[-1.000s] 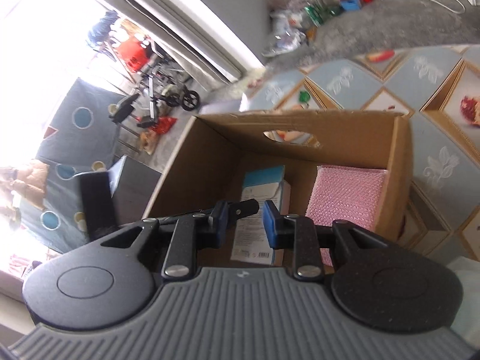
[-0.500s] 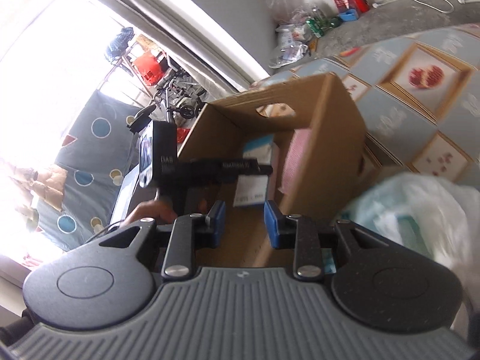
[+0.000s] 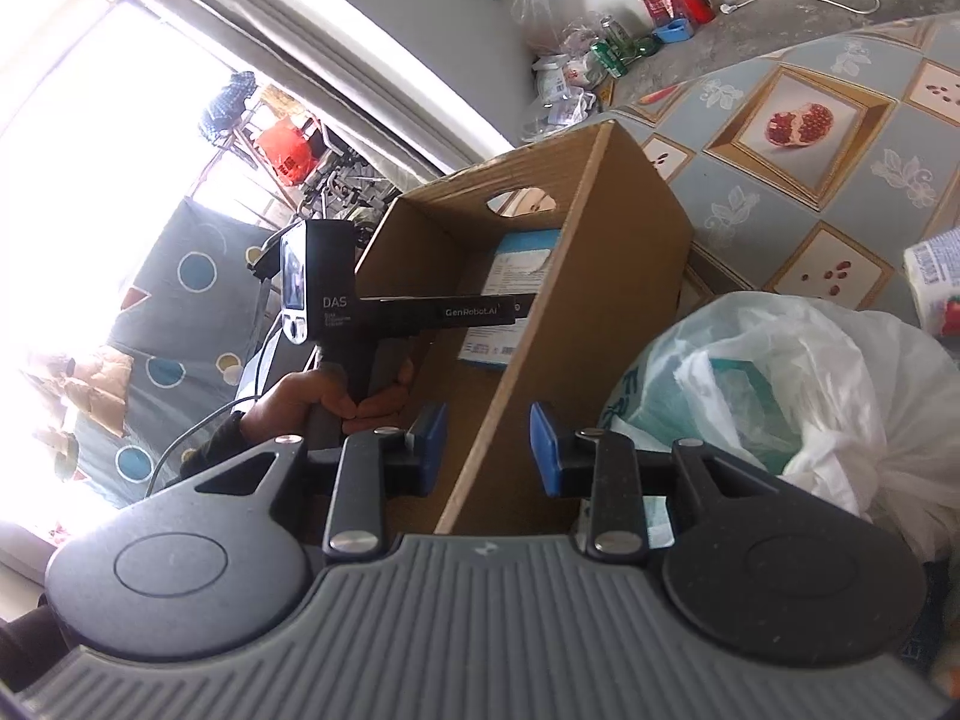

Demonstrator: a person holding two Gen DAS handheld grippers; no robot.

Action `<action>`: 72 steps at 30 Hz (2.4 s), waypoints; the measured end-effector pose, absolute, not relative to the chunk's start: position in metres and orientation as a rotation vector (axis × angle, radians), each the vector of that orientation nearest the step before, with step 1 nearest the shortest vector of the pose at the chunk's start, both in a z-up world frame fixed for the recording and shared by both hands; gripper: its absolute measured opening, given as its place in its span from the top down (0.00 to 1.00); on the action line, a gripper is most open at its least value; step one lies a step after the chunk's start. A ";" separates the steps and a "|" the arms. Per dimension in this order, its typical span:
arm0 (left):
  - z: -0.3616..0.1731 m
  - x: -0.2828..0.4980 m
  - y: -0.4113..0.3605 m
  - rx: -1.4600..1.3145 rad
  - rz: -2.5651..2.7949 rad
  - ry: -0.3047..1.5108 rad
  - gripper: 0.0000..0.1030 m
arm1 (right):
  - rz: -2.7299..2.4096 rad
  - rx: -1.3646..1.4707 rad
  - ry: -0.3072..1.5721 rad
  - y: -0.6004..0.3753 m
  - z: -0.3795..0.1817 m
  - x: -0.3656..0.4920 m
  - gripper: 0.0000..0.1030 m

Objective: Organize soft objects
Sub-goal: 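Lower the medicine box with the left gripper into the cardboard box beside the pouch, then move the left gripper back to the pink plush toy, then grasp the pink plush toy with the left gripper and lift it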

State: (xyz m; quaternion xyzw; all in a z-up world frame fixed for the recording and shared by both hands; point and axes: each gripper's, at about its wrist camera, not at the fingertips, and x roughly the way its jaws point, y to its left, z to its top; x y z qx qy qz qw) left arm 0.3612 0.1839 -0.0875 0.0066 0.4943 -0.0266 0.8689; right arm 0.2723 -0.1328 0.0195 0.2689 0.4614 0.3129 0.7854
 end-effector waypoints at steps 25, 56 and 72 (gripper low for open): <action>0.061 0.232 0.105 -0.204 -0.206 0.717 0.20 | 0.381 0.590 0.805 -0.275 0.049 0.158 0.54; -0.059 0.099 -0.172 0.035 -0.612 0.760 0.43 | -0.033 0.734 0.941 -0.434 -0.033 0.068 0.60; -0.081 0.117 -0.204 0.114 -0.667 0.774 0.45 | -0.056 0.736 0.961 -0.435 -0.057 0.084 0.84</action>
